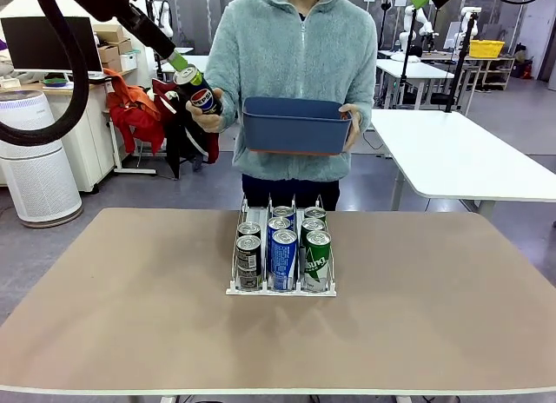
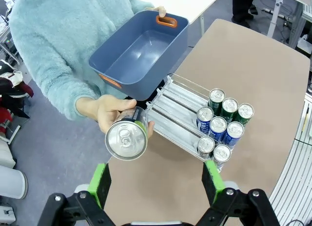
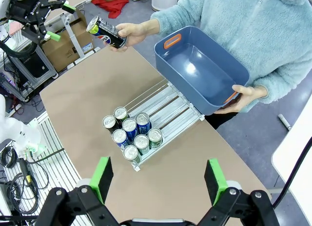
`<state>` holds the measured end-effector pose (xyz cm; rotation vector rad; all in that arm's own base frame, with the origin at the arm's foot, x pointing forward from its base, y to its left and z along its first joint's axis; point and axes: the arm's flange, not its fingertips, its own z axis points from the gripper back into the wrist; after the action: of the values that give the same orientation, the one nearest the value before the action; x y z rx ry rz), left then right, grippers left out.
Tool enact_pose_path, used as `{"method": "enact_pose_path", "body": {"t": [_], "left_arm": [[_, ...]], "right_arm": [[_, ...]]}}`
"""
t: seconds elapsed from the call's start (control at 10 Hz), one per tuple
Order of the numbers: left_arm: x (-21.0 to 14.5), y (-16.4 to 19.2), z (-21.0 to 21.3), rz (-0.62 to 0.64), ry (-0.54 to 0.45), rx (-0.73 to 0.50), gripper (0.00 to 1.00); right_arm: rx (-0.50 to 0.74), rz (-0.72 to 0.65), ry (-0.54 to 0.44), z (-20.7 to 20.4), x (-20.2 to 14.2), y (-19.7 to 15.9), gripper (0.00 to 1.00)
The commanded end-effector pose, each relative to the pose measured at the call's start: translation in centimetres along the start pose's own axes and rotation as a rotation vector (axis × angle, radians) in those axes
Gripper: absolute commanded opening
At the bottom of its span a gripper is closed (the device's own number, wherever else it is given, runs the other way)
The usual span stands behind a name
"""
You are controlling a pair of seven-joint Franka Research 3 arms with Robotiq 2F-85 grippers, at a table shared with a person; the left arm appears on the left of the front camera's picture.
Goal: Fill the beverage cans into the dispenser.
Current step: Pick up the Pepsi coke handed by the human.
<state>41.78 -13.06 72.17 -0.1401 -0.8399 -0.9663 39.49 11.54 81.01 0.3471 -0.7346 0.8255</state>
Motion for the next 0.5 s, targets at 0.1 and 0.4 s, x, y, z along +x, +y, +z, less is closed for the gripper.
{"method": "enact_pose_path", "body": {"t": [0.1,0.4], "left_arm": [[0.0,0.0,0.0,0.000,0.000,0.000,1.00],[0.0,0.3,-0.5,0.004,-0.002,0.005,1.00]], "right_arm": [[0.000,0.000,0.000,0.0,0.0,0.0,1.00],[0.000,0.000,0.000,0.0,0.0,0.0,1.00]]}}
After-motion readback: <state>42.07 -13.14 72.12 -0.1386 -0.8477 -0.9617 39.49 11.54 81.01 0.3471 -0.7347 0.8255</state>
